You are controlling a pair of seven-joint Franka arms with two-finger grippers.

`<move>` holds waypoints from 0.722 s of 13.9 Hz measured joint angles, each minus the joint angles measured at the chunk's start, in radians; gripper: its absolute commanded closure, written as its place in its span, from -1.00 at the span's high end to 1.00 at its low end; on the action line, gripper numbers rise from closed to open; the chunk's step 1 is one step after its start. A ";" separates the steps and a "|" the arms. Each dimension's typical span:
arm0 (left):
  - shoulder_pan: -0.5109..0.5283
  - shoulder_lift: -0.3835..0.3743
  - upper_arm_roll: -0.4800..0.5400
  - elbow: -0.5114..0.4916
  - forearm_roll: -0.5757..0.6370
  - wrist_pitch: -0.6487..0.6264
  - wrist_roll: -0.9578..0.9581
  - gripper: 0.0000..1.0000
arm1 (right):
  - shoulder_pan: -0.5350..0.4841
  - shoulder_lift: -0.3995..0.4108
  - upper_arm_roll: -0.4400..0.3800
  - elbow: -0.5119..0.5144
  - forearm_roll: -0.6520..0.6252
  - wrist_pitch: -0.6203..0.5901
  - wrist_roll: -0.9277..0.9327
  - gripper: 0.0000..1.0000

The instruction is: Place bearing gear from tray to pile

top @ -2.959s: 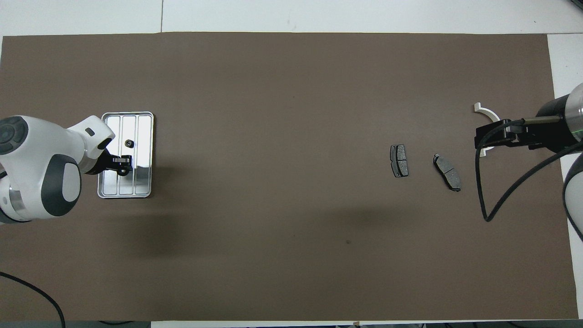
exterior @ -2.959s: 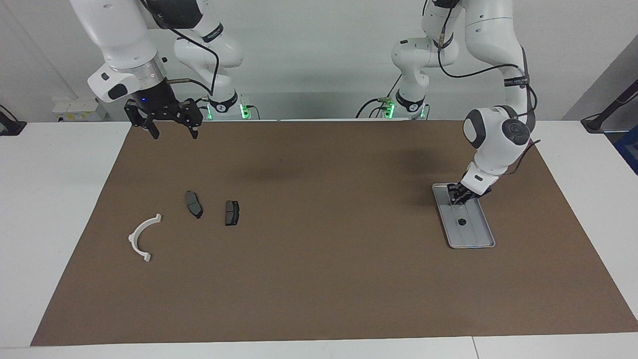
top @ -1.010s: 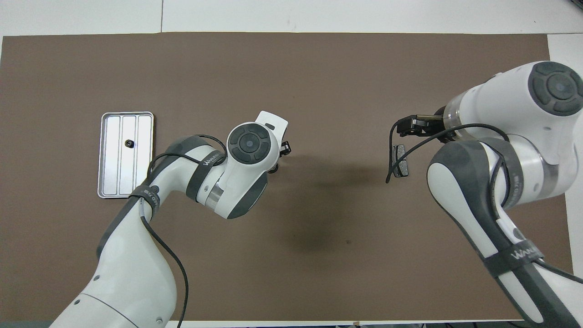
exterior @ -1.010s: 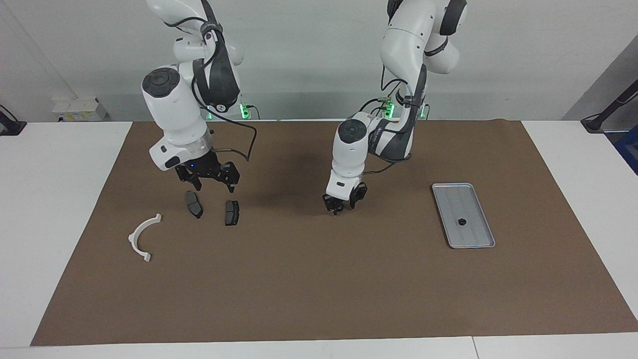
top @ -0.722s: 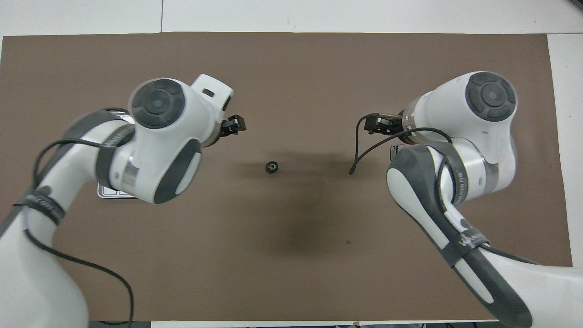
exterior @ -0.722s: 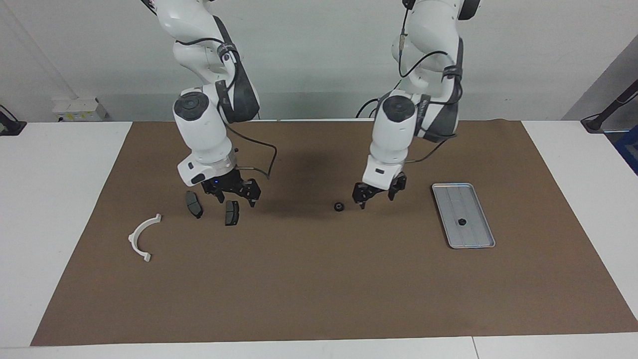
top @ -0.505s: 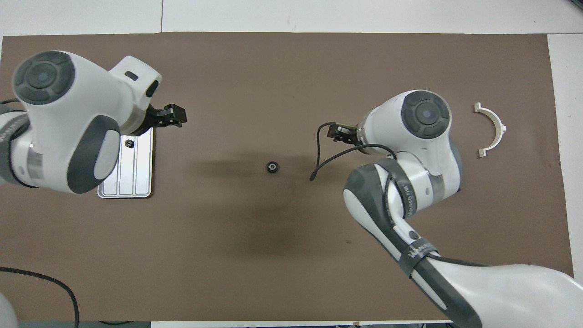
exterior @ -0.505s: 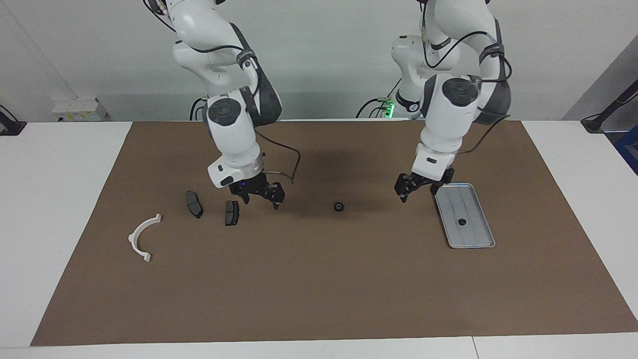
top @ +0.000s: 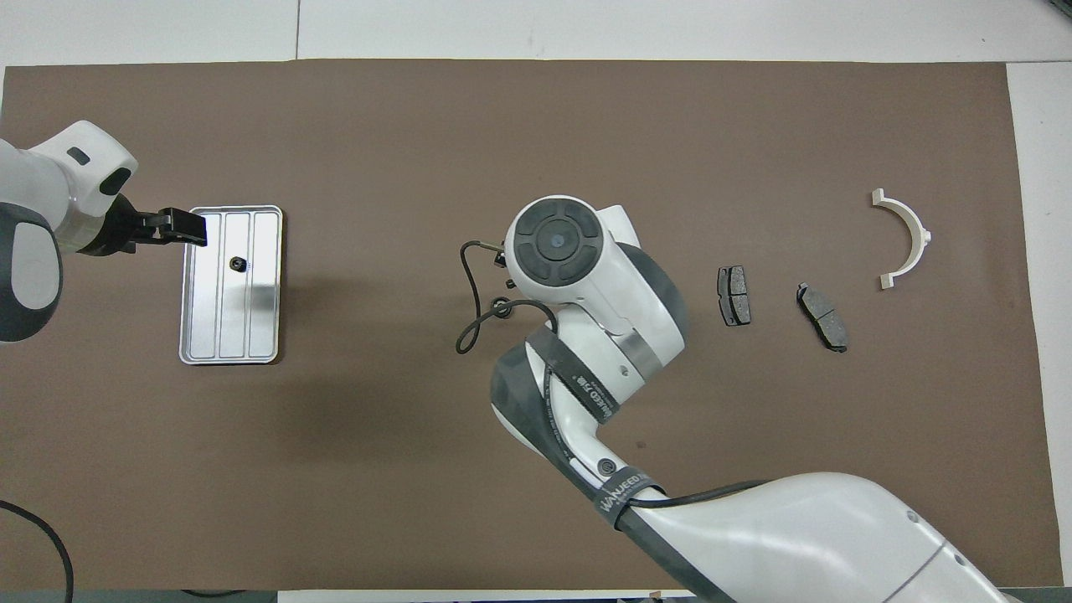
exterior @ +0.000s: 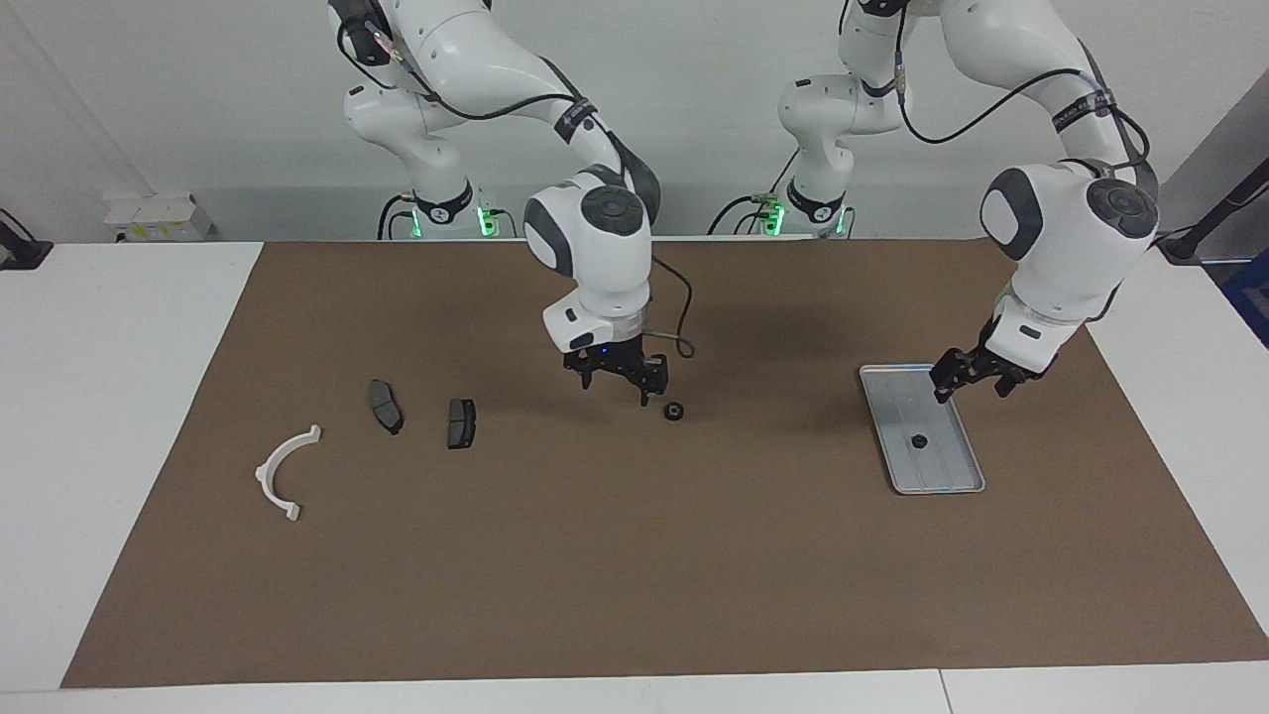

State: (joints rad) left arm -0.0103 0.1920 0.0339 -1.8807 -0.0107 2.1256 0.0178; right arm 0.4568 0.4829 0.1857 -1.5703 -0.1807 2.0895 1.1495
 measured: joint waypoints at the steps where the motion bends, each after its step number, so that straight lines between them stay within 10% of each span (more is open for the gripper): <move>1: 0.002 0.019 -0.001 -0.022 0.000 0.033 0.007 1.00 | 0.020 0.050 0.000 0.055 -0.009 -0.012 0.052 1.00; 10: 0.017 0.117 -0.011 -0.083 -0.001 0.195 0.023 1.00 | 0.054 0.219 0.002 0.238 -0.007 -0.028 0.187 0.99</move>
State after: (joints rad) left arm 0.0072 0.3090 0.0228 -1.9634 -0.0117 2.3209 0.0409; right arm 0.5108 0.7018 0.1874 -1.3323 -0.1879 2.0615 1.3362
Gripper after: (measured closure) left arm 0.000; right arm 0.000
